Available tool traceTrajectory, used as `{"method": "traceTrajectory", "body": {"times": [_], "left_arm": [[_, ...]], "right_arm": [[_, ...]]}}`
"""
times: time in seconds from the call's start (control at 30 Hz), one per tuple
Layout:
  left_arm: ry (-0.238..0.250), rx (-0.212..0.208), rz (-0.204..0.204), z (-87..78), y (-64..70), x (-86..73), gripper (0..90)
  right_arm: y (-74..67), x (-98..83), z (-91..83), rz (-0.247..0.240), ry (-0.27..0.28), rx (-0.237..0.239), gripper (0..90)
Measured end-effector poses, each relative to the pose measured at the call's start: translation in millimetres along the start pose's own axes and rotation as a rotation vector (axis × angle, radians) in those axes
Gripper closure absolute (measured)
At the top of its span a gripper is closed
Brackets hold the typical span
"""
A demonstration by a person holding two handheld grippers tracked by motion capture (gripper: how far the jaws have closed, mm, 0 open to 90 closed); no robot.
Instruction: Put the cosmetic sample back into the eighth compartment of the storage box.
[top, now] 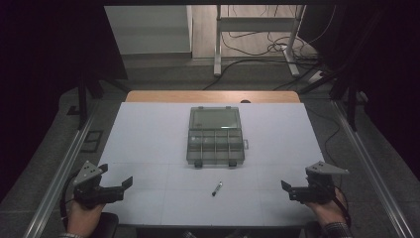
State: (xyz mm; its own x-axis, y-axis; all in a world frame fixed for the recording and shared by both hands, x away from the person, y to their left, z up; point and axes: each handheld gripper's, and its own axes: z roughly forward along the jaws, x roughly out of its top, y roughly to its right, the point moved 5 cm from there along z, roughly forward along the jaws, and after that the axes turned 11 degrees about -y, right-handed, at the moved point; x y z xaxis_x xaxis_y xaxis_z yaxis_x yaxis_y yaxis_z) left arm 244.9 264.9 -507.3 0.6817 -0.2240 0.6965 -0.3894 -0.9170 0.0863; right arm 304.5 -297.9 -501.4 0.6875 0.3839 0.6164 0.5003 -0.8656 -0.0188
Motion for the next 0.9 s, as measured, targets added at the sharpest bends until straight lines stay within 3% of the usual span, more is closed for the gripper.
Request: {"method": "traceTrajectory", "body": {"times": [0.67,0.9], "left_arm": [[-0.014,-0.022,-0.004,1.2,-0.8,-0.3,1.3],[-0.016,-0.026,0.001,1.4,-0.6,-0.3,1.5]], "right_arm": [[-1.0,0.8,3.1,-0.006,-0.025,0.029,0.0],[-3.1,1.5,5.2,-0.029,-0.047,0.039,0.0]]}}
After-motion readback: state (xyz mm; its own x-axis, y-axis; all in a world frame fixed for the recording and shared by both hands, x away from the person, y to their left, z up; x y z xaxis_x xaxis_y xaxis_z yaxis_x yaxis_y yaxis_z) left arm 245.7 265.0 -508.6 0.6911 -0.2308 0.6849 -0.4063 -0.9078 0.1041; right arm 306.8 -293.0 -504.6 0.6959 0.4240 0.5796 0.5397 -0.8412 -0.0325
